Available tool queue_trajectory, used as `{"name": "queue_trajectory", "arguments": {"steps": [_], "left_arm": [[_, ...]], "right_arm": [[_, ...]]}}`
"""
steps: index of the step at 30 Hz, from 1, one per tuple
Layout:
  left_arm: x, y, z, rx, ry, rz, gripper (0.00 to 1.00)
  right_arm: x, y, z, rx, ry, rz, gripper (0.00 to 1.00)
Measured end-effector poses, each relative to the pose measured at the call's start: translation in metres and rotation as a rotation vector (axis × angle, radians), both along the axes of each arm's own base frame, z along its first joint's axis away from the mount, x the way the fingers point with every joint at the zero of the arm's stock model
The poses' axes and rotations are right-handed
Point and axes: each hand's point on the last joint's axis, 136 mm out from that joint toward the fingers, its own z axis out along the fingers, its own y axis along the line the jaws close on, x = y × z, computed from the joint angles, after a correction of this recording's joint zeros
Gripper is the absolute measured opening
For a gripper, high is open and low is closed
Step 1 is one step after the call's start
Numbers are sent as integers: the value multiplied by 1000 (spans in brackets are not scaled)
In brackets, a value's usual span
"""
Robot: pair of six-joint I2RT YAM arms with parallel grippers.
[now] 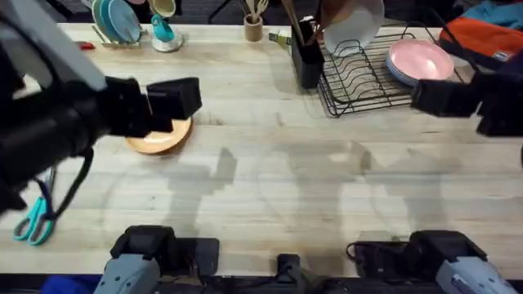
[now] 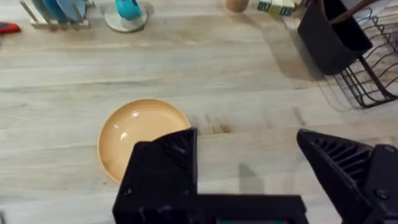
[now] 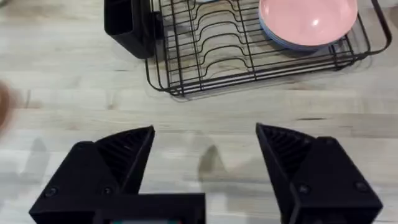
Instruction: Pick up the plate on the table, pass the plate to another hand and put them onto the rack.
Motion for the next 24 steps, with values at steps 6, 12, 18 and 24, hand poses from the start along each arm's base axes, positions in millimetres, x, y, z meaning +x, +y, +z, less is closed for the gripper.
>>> {"name": "queue_trajectory", "arguments": {"steps": [6, 12, 18, 24], "left_arm": [[13, -1, -4, -1, 106, -2, 993], [25, -1, -16, -3, 170, -4, 993], [25, -1, -16, -3, 169, -4, 993], [26, 3, -16, 11, 167, 14, 993]], "right_arm": [[10, 0, 8, -21, 85, 19, 992], [16, 4, 6, -6, 149, 43, 992], [16, 8, 6, 7, 151, 57, 992], [16, 8, 7, 10, 150, 59, 992]]}}
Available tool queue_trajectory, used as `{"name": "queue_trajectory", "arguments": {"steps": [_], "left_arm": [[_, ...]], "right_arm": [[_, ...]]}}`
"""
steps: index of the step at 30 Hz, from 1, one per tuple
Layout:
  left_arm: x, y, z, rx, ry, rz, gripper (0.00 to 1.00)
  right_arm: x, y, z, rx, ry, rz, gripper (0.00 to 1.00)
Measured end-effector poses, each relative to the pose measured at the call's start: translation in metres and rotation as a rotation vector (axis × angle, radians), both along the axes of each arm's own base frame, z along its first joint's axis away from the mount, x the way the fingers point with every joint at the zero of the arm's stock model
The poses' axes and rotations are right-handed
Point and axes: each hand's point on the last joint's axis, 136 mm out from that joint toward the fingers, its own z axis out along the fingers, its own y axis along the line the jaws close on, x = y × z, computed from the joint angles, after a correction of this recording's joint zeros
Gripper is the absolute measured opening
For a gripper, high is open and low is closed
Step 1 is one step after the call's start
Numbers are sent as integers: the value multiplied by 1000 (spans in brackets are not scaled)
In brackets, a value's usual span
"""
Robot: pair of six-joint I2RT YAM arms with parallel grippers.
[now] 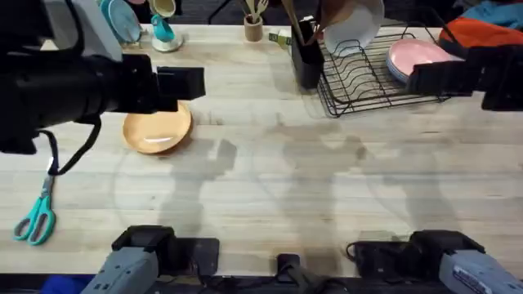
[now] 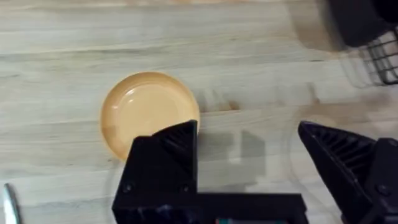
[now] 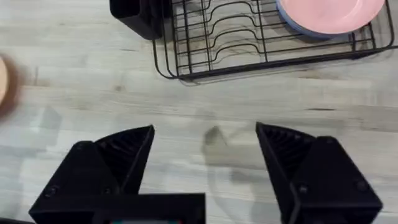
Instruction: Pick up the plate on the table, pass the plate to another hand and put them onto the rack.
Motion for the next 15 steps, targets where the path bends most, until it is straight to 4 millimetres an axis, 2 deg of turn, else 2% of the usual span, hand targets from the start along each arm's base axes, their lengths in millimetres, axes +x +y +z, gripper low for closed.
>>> {"name": "queue_trajectory", "arguments": {"steps": [7, 15], "left_arm": [[4, 24, -6, 44, 22, 95, 991], [16, 75, -40, 44, 166, 278, 993]], "right_arm": [[0, 0, 0, 0, 0, 0, 992], [0, 0, 0, 0, 1, 0, 992]]}}
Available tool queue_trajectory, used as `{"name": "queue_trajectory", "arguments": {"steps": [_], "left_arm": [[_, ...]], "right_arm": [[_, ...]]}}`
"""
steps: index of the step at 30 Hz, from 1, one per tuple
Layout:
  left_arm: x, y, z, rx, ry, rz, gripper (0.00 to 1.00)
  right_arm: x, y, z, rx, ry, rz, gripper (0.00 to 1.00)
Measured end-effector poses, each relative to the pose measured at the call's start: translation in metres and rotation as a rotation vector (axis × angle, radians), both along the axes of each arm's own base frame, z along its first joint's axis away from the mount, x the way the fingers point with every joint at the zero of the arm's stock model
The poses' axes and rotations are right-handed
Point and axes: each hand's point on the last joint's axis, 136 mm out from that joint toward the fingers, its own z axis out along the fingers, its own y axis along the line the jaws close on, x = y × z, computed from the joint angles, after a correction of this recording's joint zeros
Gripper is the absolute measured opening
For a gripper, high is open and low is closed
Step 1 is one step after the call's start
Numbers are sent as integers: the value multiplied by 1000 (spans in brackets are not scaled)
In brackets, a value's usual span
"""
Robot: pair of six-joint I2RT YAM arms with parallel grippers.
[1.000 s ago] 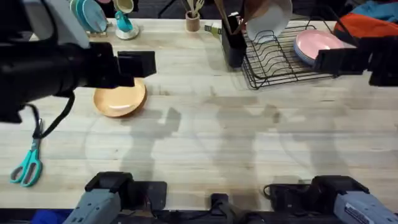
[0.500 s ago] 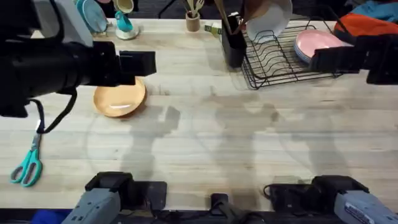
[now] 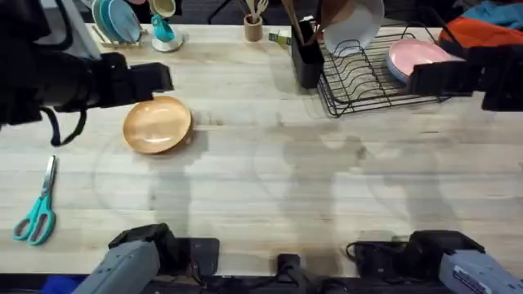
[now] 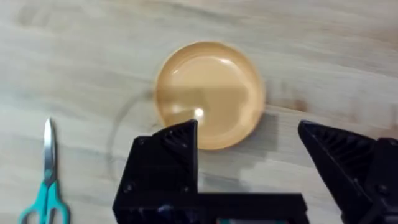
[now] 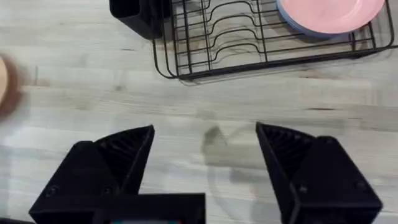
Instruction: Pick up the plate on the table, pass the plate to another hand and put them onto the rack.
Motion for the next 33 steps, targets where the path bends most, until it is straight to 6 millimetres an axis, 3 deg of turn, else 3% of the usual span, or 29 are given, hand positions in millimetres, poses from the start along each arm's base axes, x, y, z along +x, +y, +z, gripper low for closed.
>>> {"name": "queue_trajectory", "arguments": {"steps": [10, 17, 22, 33], "left_arm": [[6, 72, -33, -36, 83, 240, 993], [11, 110, -59, -90, 109, 389, 993], [9, 121, -83, -128, 174, 435, 993], [10, 121, -137, -190, 331, 443, 993]], "right_arm": [[0, 0, 0, 0, 0, 0, 992], [0, 0, 0, 0, 0, 0, 992], [0, 0, 0, 0, 1, 0, 992], [0, 0, 0, 0, 1, 0, 992]]}}
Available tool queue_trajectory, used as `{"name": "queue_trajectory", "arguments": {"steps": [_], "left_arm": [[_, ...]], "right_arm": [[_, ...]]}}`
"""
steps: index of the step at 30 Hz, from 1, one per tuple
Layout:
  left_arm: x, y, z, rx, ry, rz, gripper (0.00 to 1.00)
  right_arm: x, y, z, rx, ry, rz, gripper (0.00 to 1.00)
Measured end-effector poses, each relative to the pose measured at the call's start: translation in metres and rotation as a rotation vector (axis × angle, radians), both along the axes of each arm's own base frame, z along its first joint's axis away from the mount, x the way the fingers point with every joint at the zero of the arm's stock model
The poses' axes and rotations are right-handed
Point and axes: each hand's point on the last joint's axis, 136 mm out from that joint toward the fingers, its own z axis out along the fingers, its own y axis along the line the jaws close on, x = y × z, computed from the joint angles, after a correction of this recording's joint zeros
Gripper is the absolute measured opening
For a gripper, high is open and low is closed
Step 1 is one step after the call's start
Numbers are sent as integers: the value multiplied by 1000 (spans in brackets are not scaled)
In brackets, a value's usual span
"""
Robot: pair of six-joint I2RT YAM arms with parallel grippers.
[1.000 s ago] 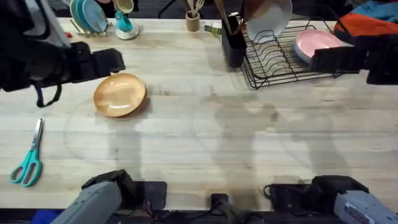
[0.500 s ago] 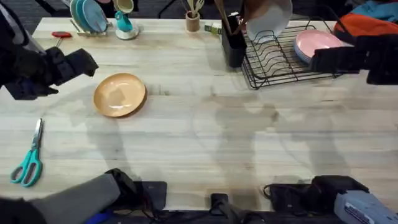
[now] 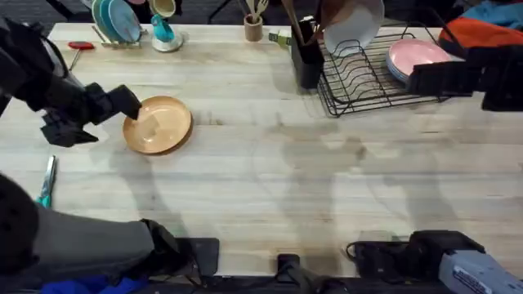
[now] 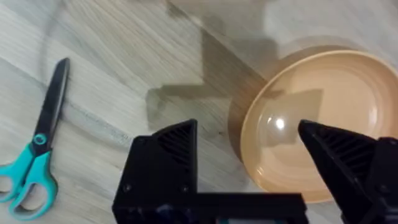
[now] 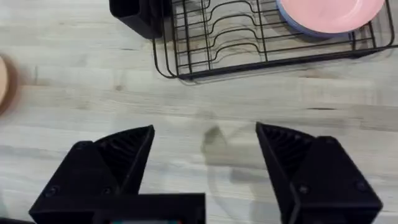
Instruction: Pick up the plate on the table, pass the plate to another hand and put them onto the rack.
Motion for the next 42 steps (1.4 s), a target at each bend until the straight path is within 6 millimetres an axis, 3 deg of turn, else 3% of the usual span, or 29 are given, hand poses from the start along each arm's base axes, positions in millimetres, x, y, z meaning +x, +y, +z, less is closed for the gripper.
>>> {"name": "queue_trajectory", "arguments": {"steps": [10, 25, 31, 42], "left_arm": [[-5, -4, -42, -73, 108, -1, 993], [0, -1, -42, -77, 106, 1, 993], [1, -2, -42, -82, 99, 7, 805], [4, -3, -41, -98, 82, 29, 354]], "right_arm": [[0, 0, 0, 0, 0, 0, 992], [0, 0, 0, 0, 1, 0, 992], [0, 0, 0, 0, 1, 0, 992], [0, 0, 0, 0, 1, 0, 992]]}}
